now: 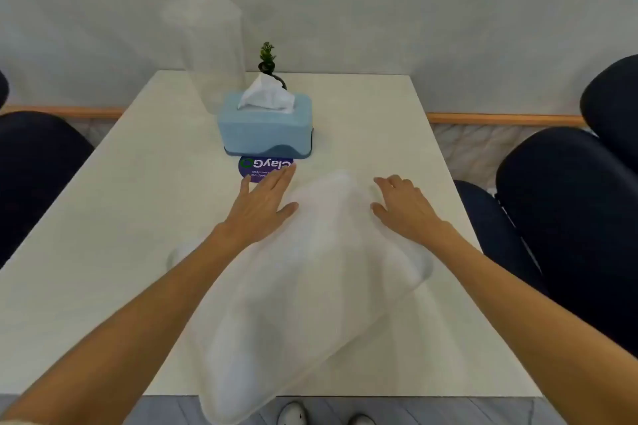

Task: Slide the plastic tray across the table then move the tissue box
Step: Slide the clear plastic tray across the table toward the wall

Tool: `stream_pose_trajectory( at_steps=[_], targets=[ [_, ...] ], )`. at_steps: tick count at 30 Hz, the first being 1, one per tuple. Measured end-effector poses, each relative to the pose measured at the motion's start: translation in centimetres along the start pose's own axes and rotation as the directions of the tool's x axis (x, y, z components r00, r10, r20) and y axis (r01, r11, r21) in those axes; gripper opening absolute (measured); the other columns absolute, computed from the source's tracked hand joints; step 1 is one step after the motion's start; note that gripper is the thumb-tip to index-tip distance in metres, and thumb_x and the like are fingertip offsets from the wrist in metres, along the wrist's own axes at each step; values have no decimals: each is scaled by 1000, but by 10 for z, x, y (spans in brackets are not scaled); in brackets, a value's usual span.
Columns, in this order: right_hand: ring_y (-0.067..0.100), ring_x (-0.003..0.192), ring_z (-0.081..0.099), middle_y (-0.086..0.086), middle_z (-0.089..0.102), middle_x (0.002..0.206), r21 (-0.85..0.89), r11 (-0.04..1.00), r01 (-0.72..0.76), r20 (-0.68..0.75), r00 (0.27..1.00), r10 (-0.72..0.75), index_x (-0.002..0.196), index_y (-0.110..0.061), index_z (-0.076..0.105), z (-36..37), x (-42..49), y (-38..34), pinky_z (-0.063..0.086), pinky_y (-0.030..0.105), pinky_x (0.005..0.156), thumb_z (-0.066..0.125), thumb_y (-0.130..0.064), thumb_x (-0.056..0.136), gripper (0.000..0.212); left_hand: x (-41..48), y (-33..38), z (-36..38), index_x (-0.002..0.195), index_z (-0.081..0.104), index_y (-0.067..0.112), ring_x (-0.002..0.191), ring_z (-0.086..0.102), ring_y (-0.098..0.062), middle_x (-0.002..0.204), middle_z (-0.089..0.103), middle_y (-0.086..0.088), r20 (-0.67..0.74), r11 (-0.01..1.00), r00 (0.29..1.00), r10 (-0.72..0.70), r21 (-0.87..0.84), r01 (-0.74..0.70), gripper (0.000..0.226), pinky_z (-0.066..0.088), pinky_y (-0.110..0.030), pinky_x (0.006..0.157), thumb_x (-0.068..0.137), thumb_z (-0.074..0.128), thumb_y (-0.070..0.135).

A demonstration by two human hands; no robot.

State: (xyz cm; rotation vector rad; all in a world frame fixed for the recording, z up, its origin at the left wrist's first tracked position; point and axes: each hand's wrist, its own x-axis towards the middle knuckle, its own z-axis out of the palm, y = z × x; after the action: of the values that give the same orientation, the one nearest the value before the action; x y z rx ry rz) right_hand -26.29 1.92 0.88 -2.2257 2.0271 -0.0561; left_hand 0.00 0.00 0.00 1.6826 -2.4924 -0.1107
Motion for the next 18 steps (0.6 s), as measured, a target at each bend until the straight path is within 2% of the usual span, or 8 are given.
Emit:
stream_pose_trajectory(
  at_steps=[3,5,8,11,14,18],
  targets=[
    [36,103,54,19,56,115,35,996,-87,1,996,87,121,0,51,8,-3,2,45,41,85,46,-20,92,36,-1,-3,5,153,10,16,146,22,-20,160,19,-3,105,998,993,-47,-27,51,68,20,-50,116,98,40,42],
    [35,96,56,18,57,108,69,989,-130,33,991,128,111,2,56,13,-5,3,47,41,81,45,-16,92,29,-2,-4,8,152,12,15,145,25,-21,160,19,-3,160,996,985,-70,-38,77,67,27,-47,114,98,40,41],
    [35,91,57,19,58,104,113,982,-150,27,989,148,101,4,58,15,-4,2,48,40,73,42,-7,92,21,-2,-5,12,151,20,12,139,37,-25,157,28,-6,182,991,978,-99,-69,113,63,37,-42,108,98,41,39],
    [36,87,58,20,59,100,114,981,-155,20,988,154,96,4,58,19,1,0,41,34,64,42,1,90,18,-2,-10,17,144,34,9,127,48,-26,146,43,-11,162,988,979,-124,-74,137,53,43,-39,101,98,43,34],
    [37,88,58,21,58,101,127,981,-149,4,989,149,98,4,59,19,8,-1,42,35,64,43,2,90,18,0,-17,20,134,47,6,118,52,-27,133,53,-14,76,981,987,-143,-124,152,40,47,-36,96,99,46,24],
    [37,91,58,20,60,104,165,972,-169,-19,985,174,103,4,60,16,11,-1,52,44,76,42,-1,91,23,1,-23,16,117,58,3,102,59,-28,116,61,-16,23,968,978,-208,-138,210,26,50,-34,81,98,47,18]
  ],
)
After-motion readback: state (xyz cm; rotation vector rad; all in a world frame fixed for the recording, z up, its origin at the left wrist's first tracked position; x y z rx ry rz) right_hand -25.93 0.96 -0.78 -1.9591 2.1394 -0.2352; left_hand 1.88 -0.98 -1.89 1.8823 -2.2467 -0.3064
